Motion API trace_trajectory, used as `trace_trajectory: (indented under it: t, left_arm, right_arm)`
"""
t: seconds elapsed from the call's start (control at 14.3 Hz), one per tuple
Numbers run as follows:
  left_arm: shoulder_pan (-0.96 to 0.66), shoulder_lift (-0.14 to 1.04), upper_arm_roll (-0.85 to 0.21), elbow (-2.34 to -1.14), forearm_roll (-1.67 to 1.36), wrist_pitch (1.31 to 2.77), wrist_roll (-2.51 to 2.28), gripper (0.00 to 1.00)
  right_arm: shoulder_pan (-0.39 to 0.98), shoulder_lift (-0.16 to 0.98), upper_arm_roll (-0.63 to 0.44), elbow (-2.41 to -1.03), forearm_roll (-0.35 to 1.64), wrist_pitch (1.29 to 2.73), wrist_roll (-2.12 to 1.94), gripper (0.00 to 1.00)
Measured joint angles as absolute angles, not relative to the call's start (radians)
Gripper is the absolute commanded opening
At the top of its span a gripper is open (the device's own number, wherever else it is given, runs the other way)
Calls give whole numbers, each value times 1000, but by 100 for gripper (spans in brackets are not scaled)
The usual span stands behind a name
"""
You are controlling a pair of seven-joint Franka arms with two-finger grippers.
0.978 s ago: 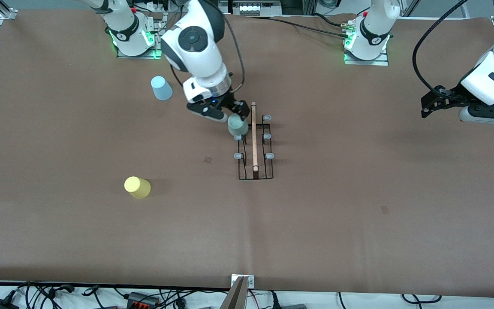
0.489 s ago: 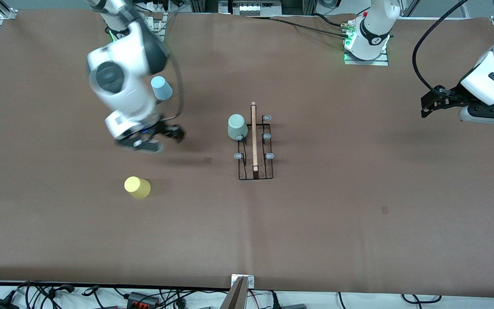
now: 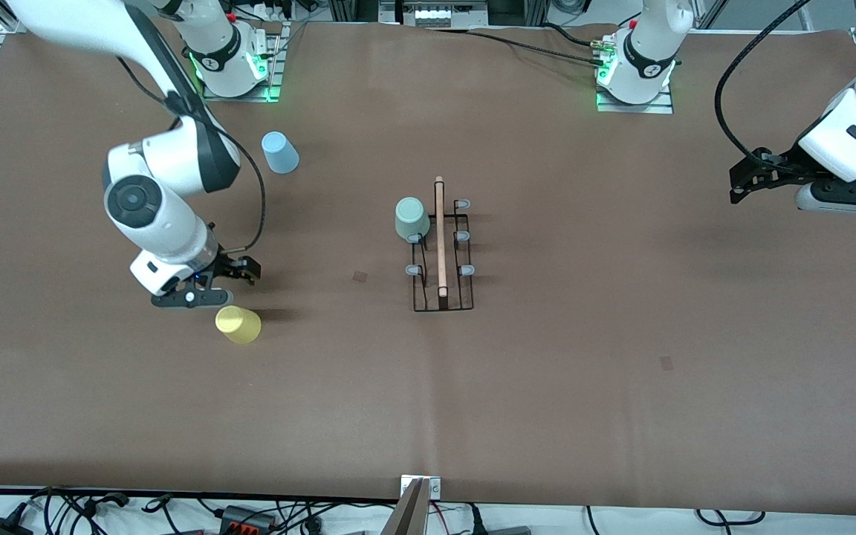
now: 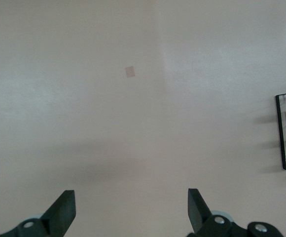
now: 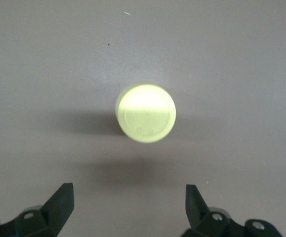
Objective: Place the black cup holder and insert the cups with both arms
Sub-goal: 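Grasp the yellow cup with the right gripper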
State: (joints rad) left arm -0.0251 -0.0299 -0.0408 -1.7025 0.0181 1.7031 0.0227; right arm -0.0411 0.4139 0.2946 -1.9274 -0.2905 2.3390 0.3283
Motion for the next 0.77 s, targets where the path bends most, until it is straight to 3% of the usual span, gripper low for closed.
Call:
trace_trajectory:
  t: [0.77]
  left_arm:
    - [-24,-30,-40,-1700,18,1700,22,100]
  right_arm:
    - [-52,575,258,-1870,-388,2571,328,100]
